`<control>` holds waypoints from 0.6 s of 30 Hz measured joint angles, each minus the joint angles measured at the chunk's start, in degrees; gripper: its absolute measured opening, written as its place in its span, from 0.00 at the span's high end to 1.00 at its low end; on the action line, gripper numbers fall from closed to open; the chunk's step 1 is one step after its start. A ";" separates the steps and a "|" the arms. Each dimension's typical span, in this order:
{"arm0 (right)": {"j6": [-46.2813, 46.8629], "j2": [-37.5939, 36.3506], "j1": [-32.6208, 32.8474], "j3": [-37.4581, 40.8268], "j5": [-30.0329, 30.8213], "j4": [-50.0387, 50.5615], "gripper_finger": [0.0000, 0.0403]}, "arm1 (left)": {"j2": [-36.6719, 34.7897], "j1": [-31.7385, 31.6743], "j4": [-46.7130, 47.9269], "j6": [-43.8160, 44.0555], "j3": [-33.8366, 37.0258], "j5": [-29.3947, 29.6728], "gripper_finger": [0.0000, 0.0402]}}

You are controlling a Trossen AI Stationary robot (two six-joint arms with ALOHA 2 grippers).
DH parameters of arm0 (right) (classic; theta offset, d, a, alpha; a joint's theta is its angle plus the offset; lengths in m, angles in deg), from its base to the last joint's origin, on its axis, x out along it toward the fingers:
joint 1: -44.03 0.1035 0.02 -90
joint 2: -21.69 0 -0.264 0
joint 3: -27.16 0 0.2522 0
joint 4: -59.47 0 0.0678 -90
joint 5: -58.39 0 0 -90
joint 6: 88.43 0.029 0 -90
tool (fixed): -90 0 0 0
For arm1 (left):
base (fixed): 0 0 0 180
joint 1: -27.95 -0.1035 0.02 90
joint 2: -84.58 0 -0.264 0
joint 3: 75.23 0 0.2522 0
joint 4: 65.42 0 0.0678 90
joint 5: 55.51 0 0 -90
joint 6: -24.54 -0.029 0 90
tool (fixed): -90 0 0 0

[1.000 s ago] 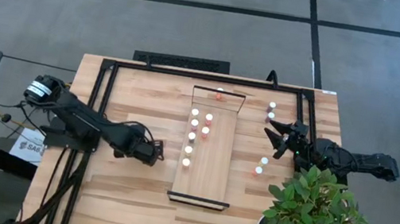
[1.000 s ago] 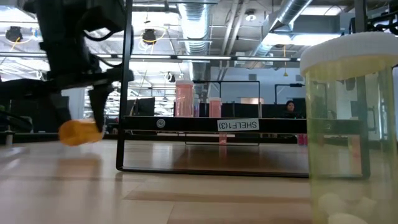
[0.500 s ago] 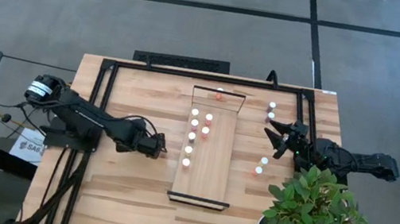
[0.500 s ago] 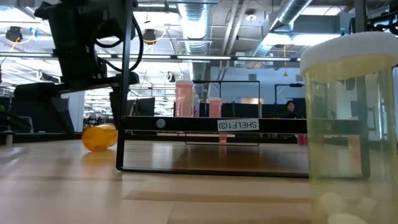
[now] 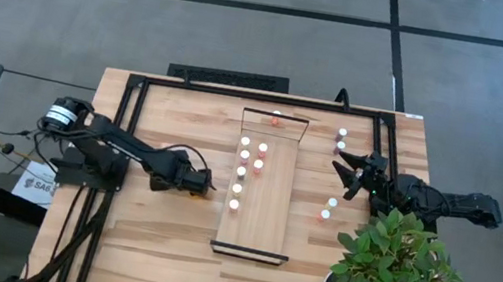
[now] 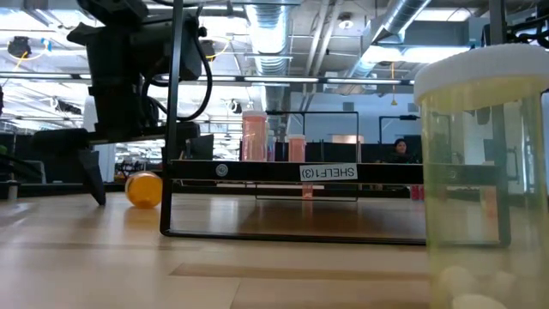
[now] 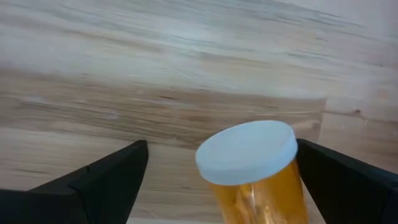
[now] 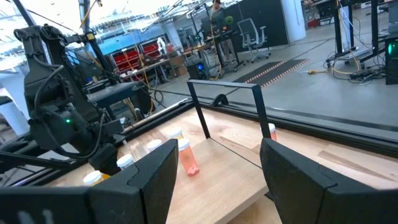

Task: Pick and place medicine bottles onto shelf by color
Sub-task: Put the orange pill bottle on the shelf

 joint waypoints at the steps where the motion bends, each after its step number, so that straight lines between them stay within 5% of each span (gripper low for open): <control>1: 0.01 0.00 0.00 0.00 0.00 -0.01 0.38 | -0.02 0.02 -0.01 -0.10 0.02 0.11 0.02; 18: -0.01 0.00 0.01 -0.01 0.00 -0.01 0.38 | -0.45 -0.11 1.18 1.21 0.17 -2.92 0.06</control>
